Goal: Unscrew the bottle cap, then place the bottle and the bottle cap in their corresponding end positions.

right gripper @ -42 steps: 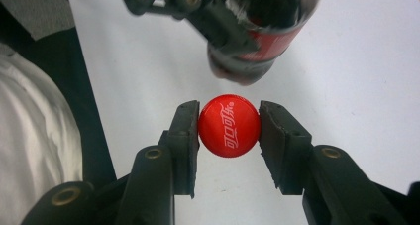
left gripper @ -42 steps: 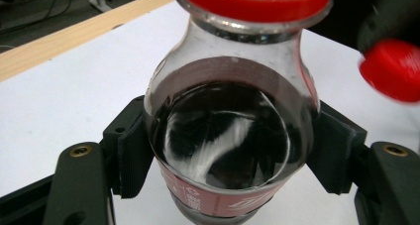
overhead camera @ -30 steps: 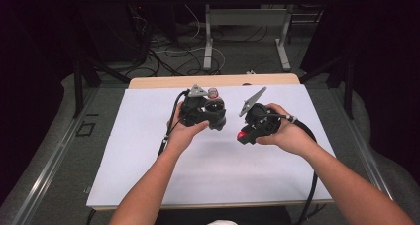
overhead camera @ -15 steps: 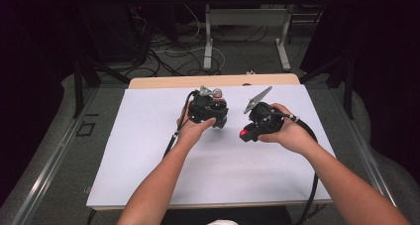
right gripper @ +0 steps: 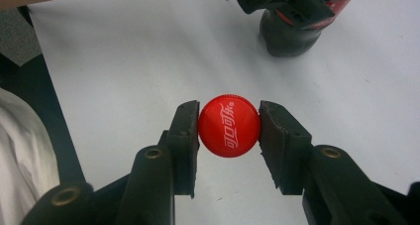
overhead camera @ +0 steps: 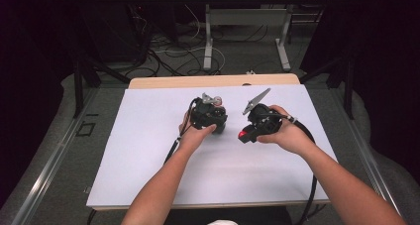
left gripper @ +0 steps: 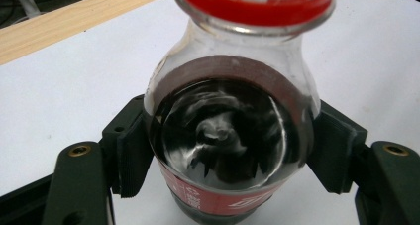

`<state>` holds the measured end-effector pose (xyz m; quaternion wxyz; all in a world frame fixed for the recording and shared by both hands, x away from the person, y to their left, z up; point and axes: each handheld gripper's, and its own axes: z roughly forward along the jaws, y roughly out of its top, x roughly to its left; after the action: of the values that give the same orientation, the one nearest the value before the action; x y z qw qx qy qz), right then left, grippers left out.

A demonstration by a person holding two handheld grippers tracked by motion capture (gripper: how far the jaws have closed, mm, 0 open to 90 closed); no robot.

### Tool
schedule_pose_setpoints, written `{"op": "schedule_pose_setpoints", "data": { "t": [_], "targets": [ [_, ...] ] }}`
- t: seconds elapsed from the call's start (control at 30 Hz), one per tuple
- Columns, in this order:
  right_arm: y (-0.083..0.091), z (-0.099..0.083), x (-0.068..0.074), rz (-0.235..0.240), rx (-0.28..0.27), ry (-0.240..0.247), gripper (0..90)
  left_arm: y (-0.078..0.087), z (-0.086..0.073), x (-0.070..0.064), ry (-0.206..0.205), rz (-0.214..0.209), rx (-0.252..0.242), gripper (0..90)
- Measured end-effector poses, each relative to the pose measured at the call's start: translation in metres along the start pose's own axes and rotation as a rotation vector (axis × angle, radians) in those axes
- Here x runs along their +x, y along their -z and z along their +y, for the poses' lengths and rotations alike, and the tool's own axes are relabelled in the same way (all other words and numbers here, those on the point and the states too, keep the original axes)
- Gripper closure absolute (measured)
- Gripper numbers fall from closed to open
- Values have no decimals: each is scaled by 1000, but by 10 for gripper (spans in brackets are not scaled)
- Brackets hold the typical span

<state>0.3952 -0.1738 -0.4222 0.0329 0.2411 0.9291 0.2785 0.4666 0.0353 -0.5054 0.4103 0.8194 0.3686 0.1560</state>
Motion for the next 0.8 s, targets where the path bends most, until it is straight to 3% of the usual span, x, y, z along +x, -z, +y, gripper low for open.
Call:
{"op": "schedule_pose_setpoints", "data": {
  "t": [0.17,0.33,0.5,0.73,0.8],
  "targets": [
    [-2,-1,-1,-2,-3,-9,605,2,-9,0,-21,-9,-45,291],
    [-5,-2,-3,9,-2,-14,605,2,-11,-1,-29,-4,-48,287],
    [-7,0,-2,3,-3,-10,605,-2,-13,-1,-46,3,9,228],
    [-19,2,-3,-13,12,-8,605,2,-15,0,13,-16,29,161],
    [-24,3,-2,-12,13,-14,605,8,-15,1,8,-16,30,159]
  ]
}}
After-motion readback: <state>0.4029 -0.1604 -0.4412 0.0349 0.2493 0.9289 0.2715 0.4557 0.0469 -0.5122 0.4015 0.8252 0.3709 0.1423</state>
